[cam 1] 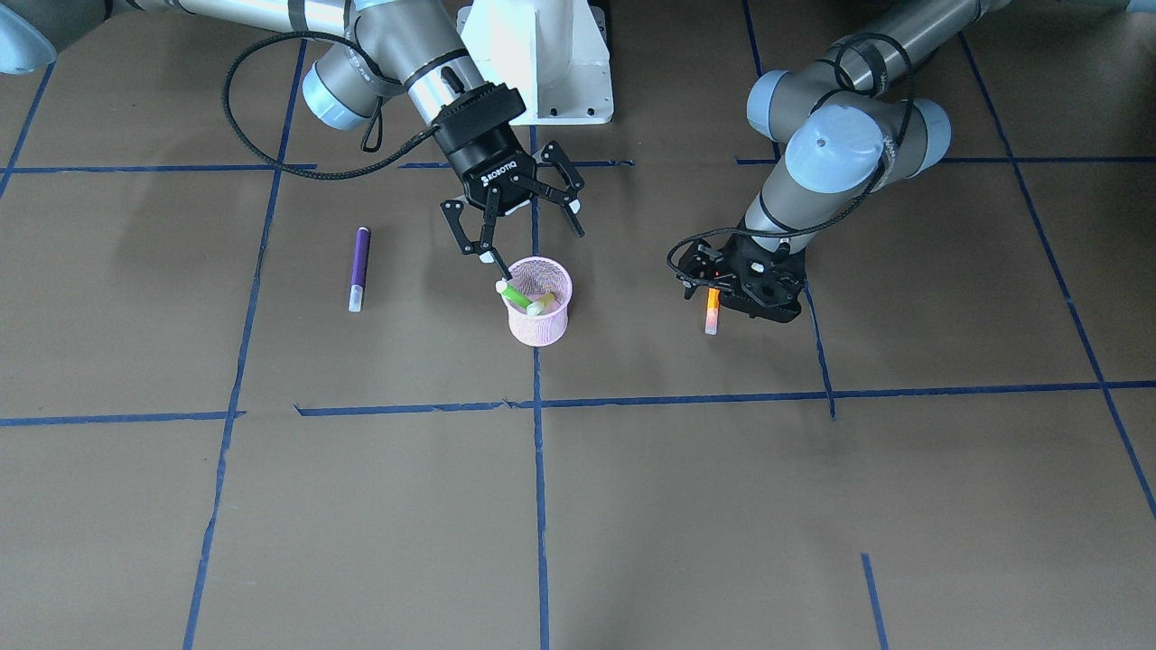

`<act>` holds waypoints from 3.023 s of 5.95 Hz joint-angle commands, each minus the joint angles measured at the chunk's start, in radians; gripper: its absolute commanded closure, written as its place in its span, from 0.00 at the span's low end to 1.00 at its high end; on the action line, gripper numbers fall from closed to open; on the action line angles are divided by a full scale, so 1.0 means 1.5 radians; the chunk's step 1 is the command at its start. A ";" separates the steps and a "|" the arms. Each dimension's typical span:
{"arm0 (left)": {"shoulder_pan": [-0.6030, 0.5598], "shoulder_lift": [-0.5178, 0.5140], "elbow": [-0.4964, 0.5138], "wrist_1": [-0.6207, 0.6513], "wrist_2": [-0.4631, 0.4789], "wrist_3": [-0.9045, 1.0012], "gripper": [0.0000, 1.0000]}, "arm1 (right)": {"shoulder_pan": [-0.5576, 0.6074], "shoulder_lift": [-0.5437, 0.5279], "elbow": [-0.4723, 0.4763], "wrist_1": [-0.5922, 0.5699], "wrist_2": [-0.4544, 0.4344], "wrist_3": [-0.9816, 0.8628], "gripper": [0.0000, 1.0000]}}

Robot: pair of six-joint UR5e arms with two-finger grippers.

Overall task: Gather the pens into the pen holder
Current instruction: 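Lower the yellow highlighter into the cup and open the right gripper, then lift the orange highlighter with the left gripper while the right gripper withdraws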

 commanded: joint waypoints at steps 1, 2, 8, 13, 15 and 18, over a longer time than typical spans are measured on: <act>0.010 -0.025 0.046 0.003 0.001 0.000 0.01 | 0.049 -0.023 0.016 -0.043 0.095 0.014 0.00; 0.010 -0.025 0.052 0.003 0.000 0.000 0.01 | 0.080 -0.029 0.060 -0.159 0.154 0.059 0.00; 0.014 -0.026 0.062 0.019 0.000 -0.007 0.42 | 0.266 -0.025 0.162 -0.489 0.467 0.057 0.00; 0.019 -0.026 0.055 0.018 0.000 -0.008 0.92 | 0.271 -0.024 0.162 -0.488 0.469 0.057 0.00; 0.016 -0.024 0.045 0.023 -0.003 -0.010 1.00 | 0.273 -0.024 0.162 -0.489 0.469 0.057 0.00; -0.048 -0.017 -0.122 0.061 -0.028 -0.007 1.00 | 0.289 -0.026 0.140 -0.636 0.505 0.058 0.00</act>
